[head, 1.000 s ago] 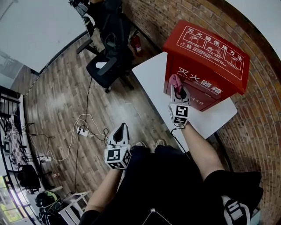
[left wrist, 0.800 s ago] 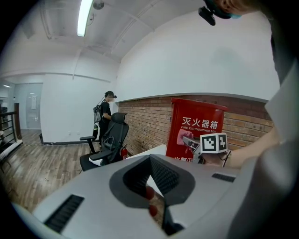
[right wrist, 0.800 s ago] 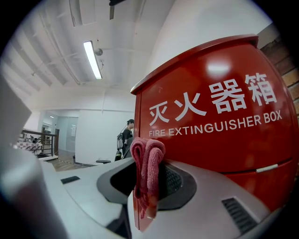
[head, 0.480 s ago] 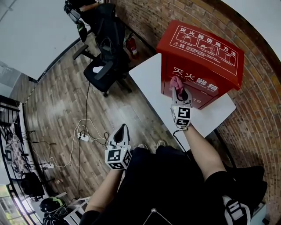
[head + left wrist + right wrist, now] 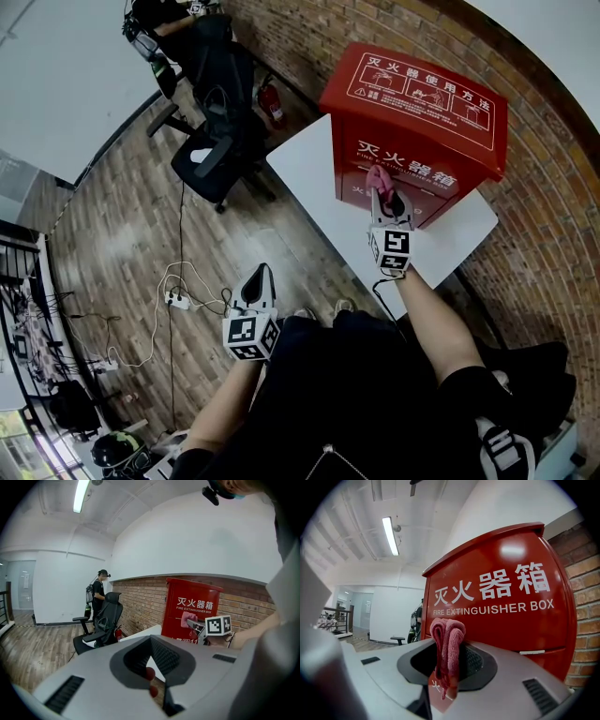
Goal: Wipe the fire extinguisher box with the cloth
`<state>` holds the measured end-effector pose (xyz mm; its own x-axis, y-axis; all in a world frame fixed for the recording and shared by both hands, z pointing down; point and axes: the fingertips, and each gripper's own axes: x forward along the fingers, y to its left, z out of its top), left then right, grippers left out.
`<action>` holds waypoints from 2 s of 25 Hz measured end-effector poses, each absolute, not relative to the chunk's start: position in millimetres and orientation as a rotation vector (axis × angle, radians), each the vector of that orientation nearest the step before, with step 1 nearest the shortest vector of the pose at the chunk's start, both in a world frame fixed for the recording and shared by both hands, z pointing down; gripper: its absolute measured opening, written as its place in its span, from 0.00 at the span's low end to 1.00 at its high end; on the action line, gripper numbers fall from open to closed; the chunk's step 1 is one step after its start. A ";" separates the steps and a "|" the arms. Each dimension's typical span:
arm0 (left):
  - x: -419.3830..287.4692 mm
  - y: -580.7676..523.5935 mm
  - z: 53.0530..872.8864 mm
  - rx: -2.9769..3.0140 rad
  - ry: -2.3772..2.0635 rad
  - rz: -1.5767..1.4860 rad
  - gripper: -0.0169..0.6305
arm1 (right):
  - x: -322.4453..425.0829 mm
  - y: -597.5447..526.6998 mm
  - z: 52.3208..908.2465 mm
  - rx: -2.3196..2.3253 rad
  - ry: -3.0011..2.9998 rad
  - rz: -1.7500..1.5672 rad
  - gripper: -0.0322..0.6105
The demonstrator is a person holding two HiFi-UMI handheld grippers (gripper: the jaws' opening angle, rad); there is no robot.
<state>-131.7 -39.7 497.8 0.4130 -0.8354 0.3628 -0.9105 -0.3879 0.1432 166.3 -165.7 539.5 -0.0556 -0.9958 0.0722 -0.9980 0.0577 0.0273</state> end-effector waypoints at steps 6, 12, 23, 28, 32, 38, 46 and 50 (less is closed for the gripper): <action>-130.0 -40.2 498.2 2.365 -1.497 0.335 0.07 | 175.9 -158.6 540.8 2.134 -2.203 0.052 0.22; -122.3 -43.5 497.6 2.384 -1.474 0.337 0.07 | 186.5 -152.3 540.1 2.151 -2.183 0.047 0.22; -103.3 -47.9 495.7 2.424 -1.426 0.342 0.07 | 206.4 -138.4 540.3 2.183 -2.145 0.045 0.22; -94.5 -49.3 495.2 2.441 -1.398 0.345 0.07 | 217.7 -129.6 540.6 2.204 -2.118 0.048 0.22; -85.8 -51.3 496.3 2.456 -1.373 0.348 0.07 | 226.5 -125.3 540.9 2.219 -2.099 0.042 0.22; -77.0 -52.2 496.7 2.474 -1.337 0.358 0.07 | 238.8 -115.0 541.1 2.247 -2.062 0.051 0.22; -61.6 -54.4 498.9 2.506 -1.279 0.371 0.07 | 255.9 -103.3 544.1 2.283 -2.014 0.057 0.22; -56.3 -55.2 498.4 2.518 -1.254 0.379 0.07 | 262.7 -97.0 541.7 2.302 -1.991 0.058 0.22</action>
<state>-56.3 -55.2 498.4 0.5835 -0.7263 0.3632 -0.8060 -0.5727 0.1496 262.7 -97.0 541.7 0.1459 -0.9849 0.0926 -0.9887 -0.1419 0.0491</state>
